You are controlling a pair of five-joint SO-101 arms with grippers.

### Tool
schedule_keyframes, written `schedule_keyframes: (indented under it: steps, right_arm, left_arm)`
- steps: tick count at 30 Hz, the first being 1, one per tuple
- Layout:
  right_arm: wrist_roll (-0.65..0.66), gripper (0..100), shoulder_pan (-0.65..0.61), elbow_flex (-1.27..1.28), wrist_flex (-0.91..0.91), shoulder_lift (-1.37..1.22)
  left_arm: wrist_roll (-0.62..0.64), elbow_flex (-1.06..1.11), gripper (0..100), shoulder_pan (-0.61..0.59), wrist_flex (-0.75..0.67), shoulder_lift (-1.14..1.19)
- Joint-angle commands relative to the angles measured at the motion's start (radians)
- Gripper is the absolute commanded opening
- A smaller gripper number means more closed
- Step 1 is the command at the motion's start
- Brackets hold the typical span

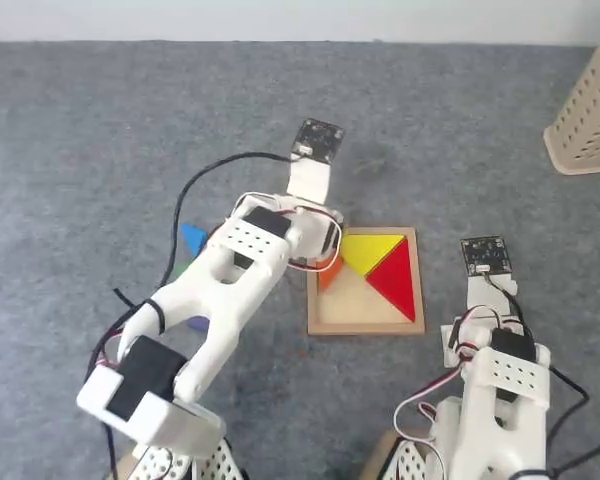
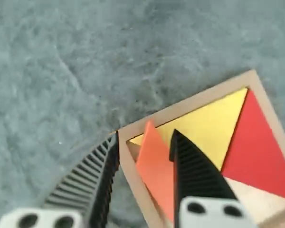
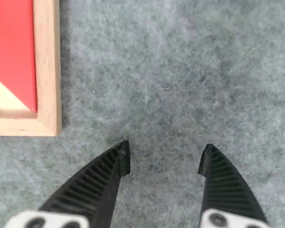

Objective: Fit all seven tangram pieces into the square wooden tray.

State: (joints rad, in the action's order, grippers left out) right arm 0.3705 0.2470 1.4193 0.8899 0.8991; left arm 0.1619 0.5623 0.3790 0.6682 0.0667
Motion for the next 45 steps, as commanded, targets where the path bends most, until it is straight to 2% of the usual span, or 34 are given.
schedule_keyframes:
  steps: [1,8,16,24,29,31,36,40,45]
  right_arm:
    - [-0.002,24.2,-0.018,-0.003,-0.016,-0.007]
    - [-0.002,24.2,-0.018,-0.003,-0.016,-0.007]
    - [-0.002,24.2,-0.018,-0.003,-0.016,-0.007]
    - [-0.002,24.2,-0.018,-0.003,-0.016,-0.007]
    - [-0.002,24.2,-0.018,-0.003,-0.016,-0.007]
    - [-0.002,24.2,-0.018,-0.003,-0.016,-0.007]
    - [-0.002,24.2,-0.018,-0.003,-0.016,-0.007]
    - [-0.002,24.2,-0.018,-0.003,-0.016,-0.007]
    - [-0.002,24.2,-0.018,-0.003,-0.016,-0.007]
  left_arm:
    - [-0.043,-0.051,16,0.026,-0.041,0.061]
    - [-0.058,-0.090,16,0.038,0.043,0.089]
    - [-0.081,0.025,16,0.057,0.035,0.006]
    - [-0.084,0.039,14,0.044,0.032,-0.052]
    - [-0.086,0.045,19,0.035,0.052,-0.109]
    - [-0.087,0.079,18,0.040,0.058,-0.141]
    - [-0.083,0.136,15,0.026,-0.005,-0.215]
    - [-0.080,0.110,15,0.008,-0.058,-0.164]
    - [-0.080,0.001,15,0.003,-0.061,-0.020]
